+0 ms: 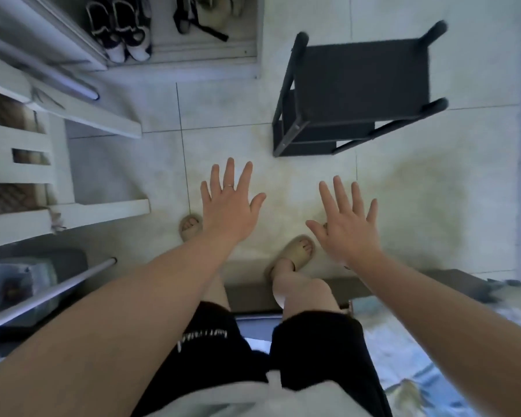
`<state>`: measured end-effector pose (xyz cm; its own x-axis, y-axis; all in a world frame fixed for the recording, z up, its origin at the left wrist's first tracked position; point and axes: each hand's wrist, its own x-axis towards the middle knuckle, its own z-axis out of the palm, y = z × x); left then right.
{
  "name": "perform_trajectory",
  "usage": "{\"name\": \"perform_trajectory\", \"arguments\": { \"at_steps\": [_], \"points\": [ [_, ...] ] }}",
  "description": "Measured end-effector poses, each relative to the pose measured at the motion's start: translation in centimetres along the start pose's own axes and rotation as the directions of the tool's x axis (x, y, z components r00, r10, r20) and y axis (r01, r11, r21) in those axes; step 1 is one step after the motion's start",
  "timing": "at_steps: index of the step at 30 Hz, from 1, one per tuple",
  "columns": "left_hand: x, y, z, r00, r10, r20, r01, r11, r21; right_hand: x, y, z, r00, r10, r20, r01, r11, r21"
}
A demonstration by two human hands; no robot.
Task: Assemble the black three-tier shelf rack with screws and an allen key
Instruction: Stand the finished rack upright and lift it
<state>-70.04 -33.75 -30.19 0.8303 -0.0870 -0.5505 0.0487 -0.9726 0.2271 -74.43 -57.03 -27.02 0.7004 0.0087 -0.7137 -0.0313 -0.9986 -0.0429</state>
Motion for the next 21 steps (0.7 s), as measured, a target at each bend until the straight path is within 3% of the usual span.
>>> {"name": "perform_trajectory", "arguments": {
  "at_steps": [5,12,17,21],
  "points": [
    [-1.0,4.3,-6.0,0.997,-0.064,-0.032,0.063,0.997,-0.032,-2.4,4.3,-6.2,0.998,0.017,-0.054,-0.015,0.999,0.036],
    [5.7,8.0,-9.7,0.998,-0.066,-0.017,0.063,0.989,-0.135,2.7,9.2,-11.6,0.986,0.148,-0.073,-0.144,0.988,0.055],
    [11.8,9.9,-11.3,0.985,-0.050,0.165,0.094,0.958,-0.271,6.7,11.7,-14.2,0.968,0.250,-0.029,-0.248,0.966,0.072],
    [16.7,11.3,-12.5,0.918,-0.098,0.385,0.270,0.864,-0.424,9.8,13.6,-15.7,0.943,0.332,0.030,-0.333,0.939,0.090]
  ]
}}
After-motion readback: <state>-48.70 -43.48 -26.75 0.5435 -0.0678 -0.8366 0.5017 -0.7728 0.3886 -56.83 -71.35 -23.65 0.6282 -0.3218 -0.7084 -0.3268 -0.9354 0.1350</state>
